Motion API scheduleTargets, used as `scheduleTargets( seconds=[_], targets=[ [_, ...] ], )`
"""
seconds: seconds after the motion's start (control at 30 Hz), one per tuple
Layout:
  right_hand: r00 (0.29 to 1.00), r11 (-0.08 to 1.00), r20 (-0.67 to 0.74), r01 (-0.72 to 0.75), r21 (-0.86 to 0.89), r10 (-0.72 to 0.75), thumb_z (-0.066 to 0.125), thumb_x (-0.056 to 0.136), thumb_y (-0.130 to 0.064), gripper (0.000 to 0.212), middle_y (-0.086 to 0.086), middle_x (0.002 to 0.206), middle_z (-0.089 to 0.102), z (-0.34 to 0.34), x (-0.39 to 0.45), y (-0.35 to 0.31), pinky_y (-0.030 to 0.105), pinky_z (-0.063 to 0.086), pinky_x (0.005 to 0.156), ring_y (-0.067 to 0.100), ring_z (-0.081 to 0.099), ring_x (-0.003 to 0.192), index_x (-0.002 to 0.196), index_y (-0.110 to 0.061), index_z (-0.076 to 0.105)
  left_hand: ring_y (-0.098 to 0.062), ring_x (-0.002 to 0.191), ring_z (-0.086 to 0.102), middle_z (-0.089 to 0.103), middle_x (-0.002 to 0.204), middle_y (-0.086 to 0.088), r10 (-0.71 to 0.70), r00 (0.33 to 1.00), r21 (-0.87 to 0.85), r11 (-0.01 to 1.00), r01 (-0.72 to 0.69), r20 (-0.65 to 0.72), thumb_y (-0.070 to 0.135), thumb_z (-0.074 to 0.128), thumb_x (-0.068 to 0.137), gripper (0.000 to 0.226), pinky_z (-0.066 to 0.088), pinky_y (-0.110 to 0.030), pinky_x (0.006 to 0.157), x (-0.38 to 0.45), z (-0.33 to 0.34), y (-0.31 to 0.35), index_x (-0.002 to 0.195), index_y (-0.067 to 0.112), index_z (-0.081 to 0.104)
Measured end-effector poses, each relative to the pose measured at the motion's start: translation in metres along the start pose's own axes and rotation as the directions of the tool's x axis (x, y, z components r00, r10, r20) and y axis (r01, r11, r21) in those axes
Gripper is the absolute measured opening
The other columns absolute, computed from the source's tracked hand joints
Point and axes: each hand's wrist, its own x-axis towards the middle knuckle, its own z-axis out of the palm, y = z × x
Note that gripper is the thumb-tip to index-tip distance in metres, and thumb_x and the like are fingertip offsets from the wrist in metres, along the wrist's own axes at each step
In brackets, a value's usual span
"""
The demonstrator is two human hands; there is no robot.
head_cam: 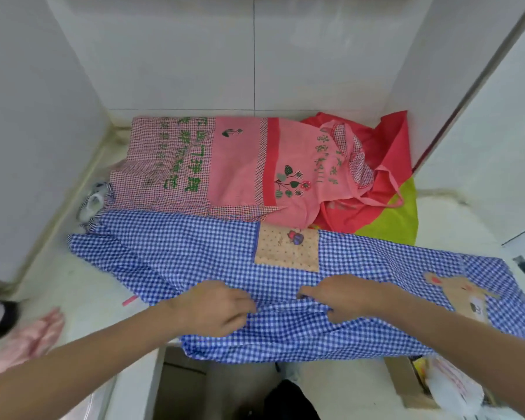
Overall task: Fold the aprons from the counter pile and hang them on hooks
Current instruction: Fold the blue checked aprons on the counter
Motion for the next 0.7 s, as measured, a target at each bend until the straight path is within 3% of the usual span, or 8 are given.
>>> scheduleTargets(
  seconds=[0.07, 0.17, 0.23, 0.3, 0.37, 0.4, 0.57, 0.7],
  targets=[
    [0.998, 0.999, 0.049, 0.03, 0.028, -0.031, 0.059, 0.087, -0.018, 0.06, 0.005, 0.084, 0.05, 0.002, 0.003, 0.0, 0.034, 0.035, 0.059, 0.021, 0.047, 0.075, 0.139, -0.02, 0.03, -0.006, 0.054, 0.058, 0.066, 0.079, 0.006, -0.169, 0.975, -0.085, 0.984, 0.158, -0.144, 0.017, 0.045, 0.085, 0.026, 0.047, -0.021, 0.047, 0.009, -0.014, -0.011, 0.09, 0.015, 0.07],
    [0.98, 0.946, 0.195, -0.034, 0.324, -0.032, 0.063, 0.088, -0.035, 0.053, -0.005, 0.084, 0.055, -0.01, 0.002, 0.01, 0.029, 0.039, 0.063, 0.012, 0.05, 0.07, 0.133, -0.021, 0.04, -0.014, 0.096, 0.057, 0.052, 0.129, -0.004, -0.487, 0.867, -0.143, 0.87, 0.471, -0.106, 0.003, 0.044, 0.093, 0.039, 0.043, -0.021, 0.084, 0.035, -0.022, -0.047, 0.131, 0.008, 0.05],
    [0.998, 0.872, 0.028, -0.069, 0.484, 0.063, 0.059, 0.09, -0.041, 0.045, -0.006, 0.096, 0.06, -0.02, 0.004, 0.03, 0.024, 0.044, 0.074, 0.011, 0.056, 0.084, 0.126, -0.016, 0.05, -0.021, 0.129, 0.038, 0.032, 0.148, -0.006, -0.588, 0.808, -0.088, 0.804, 0.588, 0.033, 0.001, 0.043, 0.093, 0.055, 0.029, -0.028, 0.108, 0.05, -0.022, -0.074, 0.145, 0.01, 0.029],
    [0.912, 0.869, -0.285, -0.134, 0.477, 0.297, 0.058, 0.093, -0.03, 0.037, 0.005, 0.114, 0.06, -0.022, 0.009, 0.063, 0.029, 0.043, 0.088, 0.02, 0.056, 0.104, 0.124, -0.011, 0.053, -0.024, 0.141, 0.021, 0.02, 0.155, -0.006, -0.65, 0.738, 0.007, 0.752, 0.66, 0.181, 0.005, 0.045, 0.094, 0.064, 0.02, -0.036, 0.115, 0.063, -0.019, -0.093, 0.149, 0.011, 0.015],
    [0.793, 0.84, -0.354, -0.333, 0.429, 0.496, 0.059, 0.091, -0.02, 0.045, 0.012, 0.129, 0.048, -0.015, 0.015, 0.1, 0.033, 0.038, 0.098, 0.027, 0.048, 0.119, 0.133, -0.009, 0.044, -0.026, 0.139, 0.026, 0.025, 0.153, -0.007, -0.679, 0.667, 0.042, 0.71, 0.703, 0.306, 0.013, 0.051, 0.093, 0.068, 0.025, -0.038, 0.113, 0.079, -0.017, -0.11, 0.15, 0.012, 0.015],
    [0.789, 0.818, -0.293, -0.41, 0.403, 0.54, 0.06, 0.09, -0.017, 0.053, 0.013, 0.135, 0.042, -0.01, 0.019, 0.115, 0.035, 0.037, 0.102, 0.029, 0.043, 0.125, 0.137, -0.009, 0.038, -0.026, 0.133, 0.036, 0.034, 0.148, -0.007, -0.674, 0.645, 0.049, 0.704, 0.708, 0.361, 0.016, 0.055, 0.091, 0.066, 0.031, -0.036, 0.109, 0.084, -0.016, -0.118, 0.148, 0.012, 0.021],
    [0.884, 0.794, 0.004, -0.422, 0.437, 0.468, 0.066, 0.086, -0.025, 0.065, 0.004, 0.139, 0.047, 0.008, 0.031, 0.15, 0.035, 0.033, 0.107, 0.025, 0.047, 0.125, 0.142, -0.013, 0.034, -0.021, 0.111, 0.053, 0.054, 0.124, 0.002, -0.592, 0.526, 0.069, 0.701, 0.71, 0.611, 0.028, 0.066, 0.087, 0.042, 0.044, -0.03, 0.092, 0.084, -0.019, -0.143, 0.126, 0.016, 0.052],
    [0.923, 0.821, 0.042, -0.36, 0.442, 0.382, 0.072, 0.081, -0.021, 0.047, 0.003, 0.122, 0.058, 0.002, 0.033, 0.162, 0.029, 0.041, 0.092, 0.024, 0.054, 0.115, 0.123, -0.004, 0.058, -0.014, 0.086, 0.053, 0.056, 0.087, 0.008, -0.53, 0.474, 0.016, 0.678, 0.735, 0.703, 0.022, 0.066, 0.087, 0.014, 0.042, -0.025, 0.077, 0.068, -0.035, -0.157, 0.084, 0.023, 0.052]
  ],
)
